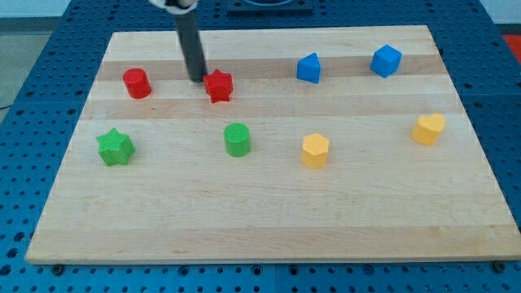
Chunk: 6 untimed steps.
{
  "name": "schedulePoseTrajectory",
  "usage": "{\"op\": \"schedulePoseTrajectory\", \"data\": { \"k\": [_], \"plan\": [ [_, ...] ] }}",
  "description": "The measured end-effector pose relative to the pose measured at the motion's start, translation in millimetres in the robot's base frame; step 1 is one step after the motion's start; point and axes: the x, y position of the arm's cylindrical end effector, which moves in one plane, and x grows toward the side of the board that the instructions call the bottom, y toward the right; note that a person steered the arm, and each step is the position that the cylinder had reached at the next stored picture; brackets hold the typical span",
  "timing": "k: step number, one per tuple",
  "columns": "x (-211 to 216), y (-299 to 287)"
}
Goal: Slide the red star to the right of red circle
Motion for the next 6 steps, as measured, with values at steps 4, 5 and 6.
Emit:
{"op": "schedulePoseTrajectory", "data": {
  "k": [4,5,6],
  "plan": [
    [60.6,92.1],
    [43.5,53.3],
    [38.9,48.4]
  ]
}}
